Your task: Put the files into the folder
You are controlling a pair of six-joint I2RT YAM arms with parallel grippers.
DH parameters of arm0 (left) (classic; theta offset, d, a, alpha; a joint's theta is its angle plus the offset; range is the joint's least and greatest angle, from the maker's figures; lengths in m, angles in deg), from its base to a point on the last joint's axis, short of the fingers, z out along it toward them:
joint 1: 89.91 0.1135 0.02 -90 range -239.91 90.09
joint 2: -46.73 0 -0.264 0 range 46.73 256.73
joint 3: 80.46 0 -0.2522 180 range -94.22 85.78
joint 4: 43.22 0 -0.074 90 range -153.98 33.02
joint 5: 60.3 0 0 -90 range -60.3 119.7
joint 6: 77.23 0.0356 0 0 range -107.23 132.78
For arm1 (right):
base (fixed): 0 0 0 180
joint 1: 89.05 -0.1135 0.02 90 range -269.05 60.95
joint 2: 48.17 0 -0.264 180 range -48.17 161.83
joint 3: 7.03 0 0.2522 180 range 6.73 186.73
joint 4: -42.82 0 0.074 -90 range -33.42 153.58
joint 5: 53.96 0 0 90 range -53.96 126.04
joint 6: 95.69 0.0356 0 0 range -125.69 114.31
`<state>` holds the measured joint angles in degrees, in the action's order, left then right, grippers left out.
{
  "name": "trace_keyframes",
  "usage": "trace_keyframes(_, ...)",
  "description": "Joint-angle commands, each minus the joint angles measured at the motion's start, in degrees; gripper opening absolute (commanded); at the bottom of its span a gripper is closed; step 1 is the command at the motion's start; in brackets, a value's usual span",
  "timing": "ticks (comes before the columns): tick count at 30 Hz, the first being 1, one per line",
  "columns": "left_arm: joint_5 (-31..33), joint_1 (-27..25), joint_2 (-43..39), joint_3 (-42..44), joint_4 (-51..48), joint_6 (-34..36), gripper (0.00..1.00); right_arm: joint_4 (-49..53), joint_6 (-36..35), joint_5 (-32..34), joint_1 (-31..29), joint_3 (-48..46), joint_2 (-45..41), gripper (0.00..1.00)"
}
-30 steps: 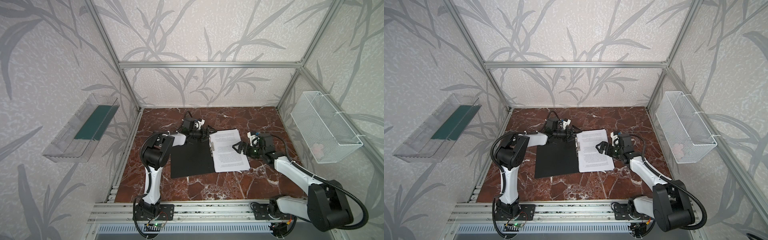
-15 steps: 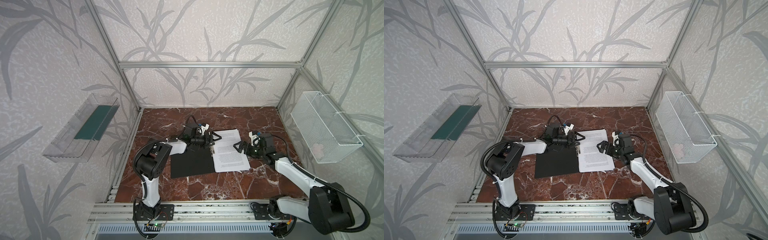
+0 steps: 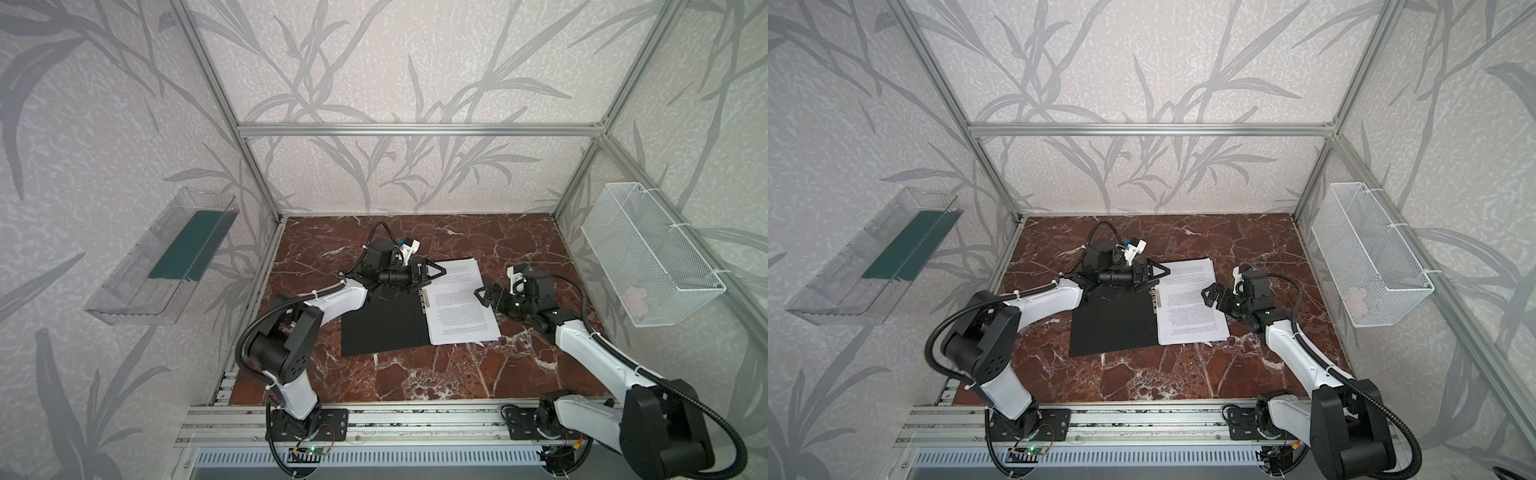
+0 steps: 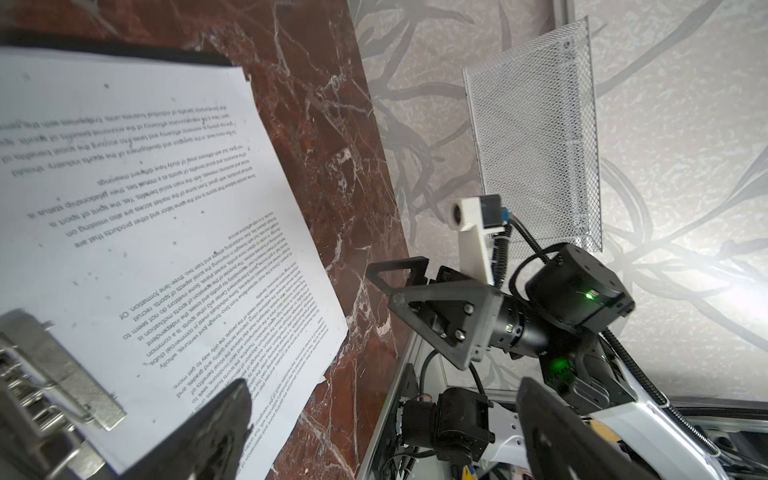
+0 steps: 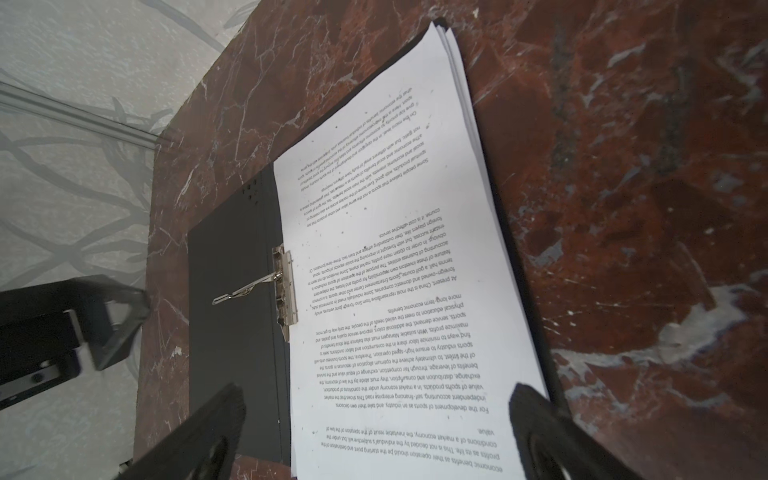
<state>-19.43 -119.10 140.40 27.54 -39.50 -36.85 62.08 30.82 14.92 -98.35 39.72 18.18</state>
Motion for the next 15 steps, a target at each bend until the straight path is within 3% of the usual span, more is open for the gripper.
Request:
trace_keyframes(1, 5.6, -0.1, -10.0, 1.5, -9.8, 7.5, 0.99, -0.9, 1.7, -1.3, 0.4, -0.8, -1.8, 0.99)
trace_keyframes(8, 22.5, 1.0, -30.0, 16.9, -19.2, 8.5, 0.99, 4.6, 1.5, -0.2, -0.8, 1.6, -3.7, 0.85)
trace_keyframes(11, 30.9, 1.6, -35.9, 20.7, -28.3, 9.4, 0.99, 3.6, 7.2, 0.7, -4.8, 2.4, -2.9, 0.76)
trace_keyframes(13, 32.2, 2.5, -38.2, 23.3, -30.8, 9.3, 0.99, 3.3, 11.9, 4.2, -9.1, 4.7, -1.8, 0.67)
trace_keyframes(15, 33.2, 3.1, -39.5, 26.8, -30.1, 7.6, 0.99, 5.7, 15.5, 8.6, -13.5, 8.5, 0.0, 0.67)
